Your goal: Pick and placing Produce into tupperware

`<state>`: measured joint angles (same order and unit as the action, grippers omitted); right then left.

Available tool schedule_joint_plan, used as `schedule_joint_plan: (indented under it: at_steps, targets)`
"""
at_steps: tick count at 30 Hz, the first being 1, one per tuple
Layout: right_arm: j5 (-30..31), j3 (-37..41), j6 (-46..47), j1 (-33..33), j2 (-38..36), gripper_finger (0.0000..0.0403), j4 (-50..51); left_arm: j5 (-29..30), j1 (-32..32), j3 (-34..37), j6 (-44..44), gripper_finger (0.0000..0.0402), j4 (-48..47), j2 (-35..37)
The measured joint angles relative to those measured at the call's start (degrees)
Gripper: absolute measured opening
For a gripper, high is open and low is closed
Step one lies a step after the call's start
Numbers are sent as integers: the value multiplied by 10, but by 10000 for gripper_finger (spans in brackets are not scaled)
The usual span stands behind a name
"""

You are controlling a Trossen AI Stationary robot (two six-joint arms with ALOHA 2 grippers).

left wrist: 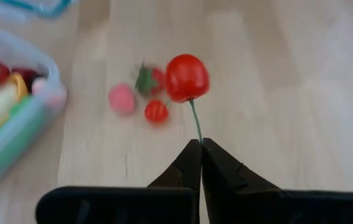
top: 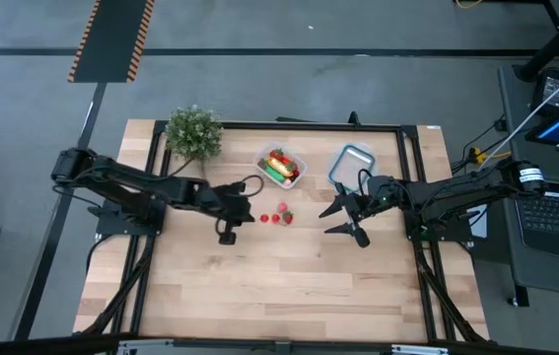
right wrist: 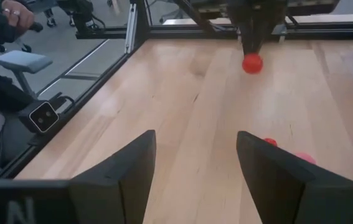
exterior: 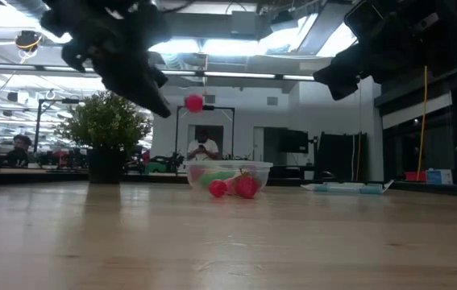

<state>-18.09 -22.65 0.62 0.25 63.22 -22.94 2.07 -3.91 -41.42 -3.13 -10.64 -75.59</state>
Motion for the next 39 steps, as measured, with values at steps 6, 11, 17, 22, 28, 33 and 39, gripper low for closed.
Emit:
schedule_joint_plan:
  at_steps: [6, 11, 17, 22, 28, 33, 39]
  targets:
    - [0, 0, 3, 0, 0, 225, -2, -1, -13, 91, 15, 0, 167, 42]
    - [0, 0, 3, 0, 0, 225, -6, -32, -15, 152, 14, 0, 312, 44]
    - [0, 0, 4, 0, 0, 225, -18, -53, -15, 224, 11, 0, 473, 44]
    - [0, 0, 4, 0, 0, 225, -18, -81, -15, 244, 6, 0, 529, 44]
    - [0, 0, 4, 0, 0, 225, -17, -93, -5, 244, -4, 0, 541, 44]
    - [0, 0, 4, 0, 0, 225, -17, -79, 7, 244, 2, 0, 544, 44]
    - [0, 0, 4, 0, 0, 225, -17, 33, 12, 244, 11, 0, 556, 44]
